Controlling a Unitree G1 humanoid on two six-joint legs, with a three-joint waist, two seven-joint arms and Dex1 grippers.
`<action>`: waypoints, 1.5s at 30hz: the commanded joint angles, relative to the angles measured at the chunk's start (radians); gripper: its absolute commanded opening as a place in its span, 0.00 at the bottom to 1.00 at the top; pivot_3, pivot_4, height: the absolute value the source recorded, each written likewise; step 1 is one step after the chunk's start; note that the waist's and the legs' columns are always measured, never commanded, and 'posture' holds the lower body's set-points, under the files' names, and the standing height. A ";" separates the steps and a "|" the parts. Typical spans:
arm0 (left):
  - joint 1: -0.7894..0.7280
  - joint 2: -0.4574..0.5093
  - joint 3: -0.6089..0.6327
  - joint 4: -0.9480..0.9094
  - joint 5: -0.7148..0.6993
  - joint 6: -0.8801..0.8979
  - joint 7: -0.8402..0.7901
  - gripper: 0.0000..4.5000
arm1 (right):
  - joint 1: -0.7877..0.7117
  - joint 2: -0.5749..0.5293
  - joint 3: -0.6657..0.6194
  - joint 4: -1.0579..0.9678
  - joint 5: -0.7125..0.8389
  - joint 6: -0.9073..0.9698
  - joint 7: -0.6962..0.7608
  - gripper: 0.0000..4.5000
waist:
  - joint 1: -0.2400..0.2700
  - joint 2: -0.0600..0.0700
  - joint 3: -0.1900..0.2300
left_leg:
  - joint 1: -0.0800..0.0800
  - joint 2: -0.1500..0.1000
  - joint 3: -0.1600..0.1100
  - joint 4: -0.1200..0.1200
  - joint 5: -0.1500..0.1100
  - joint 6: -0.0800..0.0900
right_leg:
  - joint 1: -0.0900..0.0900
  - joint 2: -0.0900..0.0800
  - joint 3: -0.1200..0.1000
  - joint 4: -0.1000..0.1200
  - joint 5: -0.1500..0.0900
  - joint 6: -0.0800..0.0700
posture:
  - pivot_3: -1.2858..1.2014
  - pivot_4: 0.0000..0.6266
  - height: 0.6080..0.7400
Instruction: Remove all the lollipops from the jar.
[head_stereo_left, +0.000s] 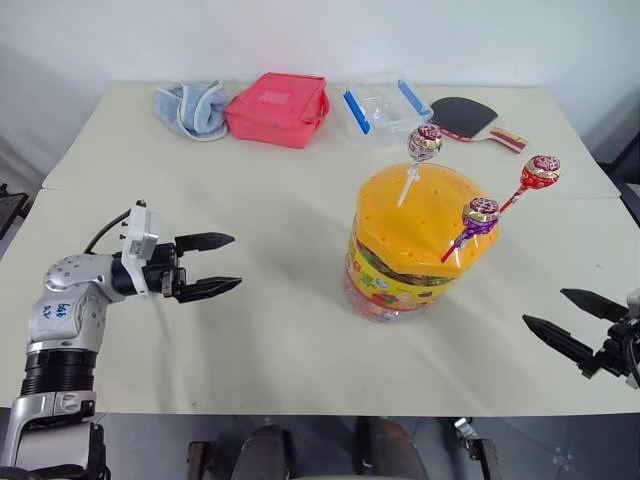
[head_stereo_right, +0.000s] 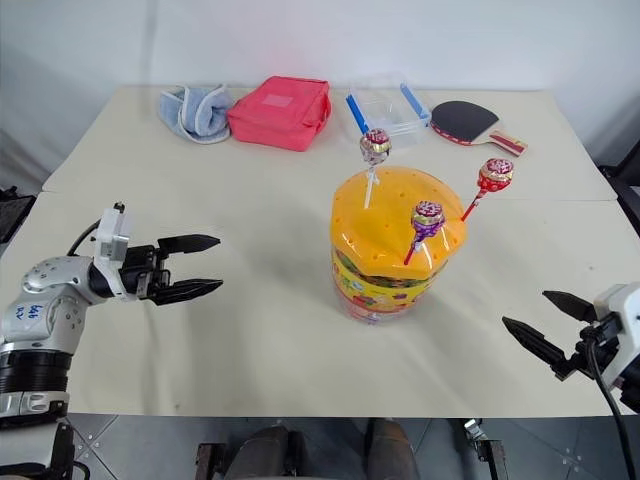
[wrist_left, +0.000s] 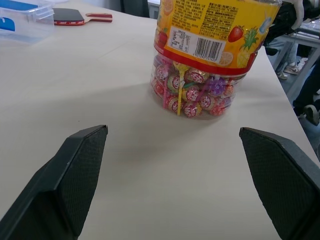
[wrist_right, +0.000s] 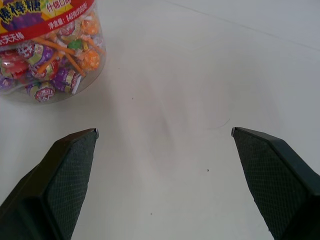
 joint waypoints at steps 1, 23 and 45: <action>-0.017 0.023 0.028 -0.006 -0.022 0.005 -0.018 1.00 | 0.001 -0.018 -0.055 -0.036 0.037 0.005 0.012 1.00 | 0.000 0.000 0.000 | 0.000 0.000 0.000 0.000 0.000 0.000 | 0.000 0.000 0.000 0.000 0.000 0.000 | 0.52 0.24 1.00; -0.507 -0.023 -0.127 0.043 -0.006 0.083 -0.142 1.00 | 0.076 -0.058 -0.315 -0.268 0.361 0.156 0.064 1.00 | 0.008 -0.001 0.000 | 0.002 0.000 -0.005 0.003 0.000 0.000 | 0.007 0.001 -0.003 -0.002 0.000 0.001 | 0.52 0.24 1.00; -0.882 -0.391 -0.367 0.355 -0.096 0.066 -0.258 1.00 | 0.197 0.089 -0.371 -0.537 0.564 0.066 -0.211 1.00 | 0.003 -0.004 0.001 | 0.000 0.000 -0.006 0.009 -0.003 0.004 | 0.008 0.001 -0.002 -0.002 0.001 0.002 | 0.52 0.24 1.00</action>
